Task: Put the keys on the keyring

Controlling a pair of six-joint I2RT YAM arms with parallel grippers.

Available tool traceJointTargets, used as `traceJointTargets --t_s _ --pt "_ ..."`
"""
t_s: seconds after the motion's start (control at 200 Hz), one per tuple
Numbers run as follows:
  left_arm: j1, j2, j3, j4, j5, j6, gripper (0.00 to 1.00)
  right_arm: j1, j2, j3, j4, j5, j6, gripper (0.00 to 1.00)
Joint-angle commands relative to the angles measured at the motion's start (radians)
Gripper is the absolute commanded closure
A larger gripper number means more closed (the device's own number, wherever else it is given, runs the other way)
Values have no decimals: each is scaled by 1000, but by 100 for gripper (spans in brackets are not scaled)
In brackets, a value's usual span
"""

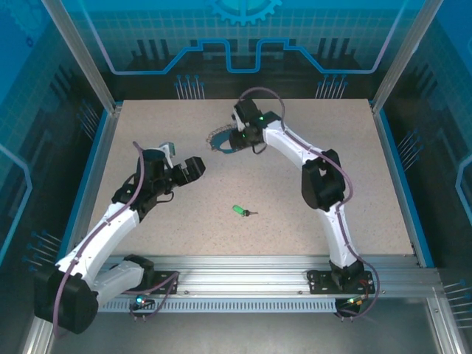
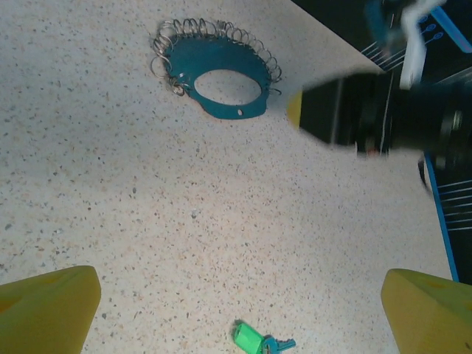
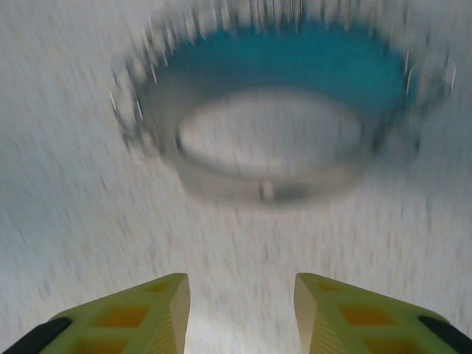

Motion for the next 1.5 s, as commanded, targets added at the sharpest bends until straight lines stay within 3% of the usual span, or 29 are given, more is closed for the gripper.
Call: traceJointTargets --t_s 0.0,0.145,0.35,0.75,1.2,1.496 --pt "-8 -12 -7 -11 35 -34 1 -2 179 257 -170 43 -8 57" --pt "-8 -10 3 -19 55 -52 1 -20 354 522 -228 29 17 59" --pt "-8 -4 7 -22 97 -70 1 -37 393 478 -87 -48 59 64" --pt "-8 -21 15 -49 122 -46 1 -28 424 456 -179 -34 127 67" --pt "-8 -97 -5 -77 145 -39 1 64 191 37 -142 38 154 77" --pt "-8 -162 -6 -115 165 -36 1 165 33 -237 -74 100 205 78"
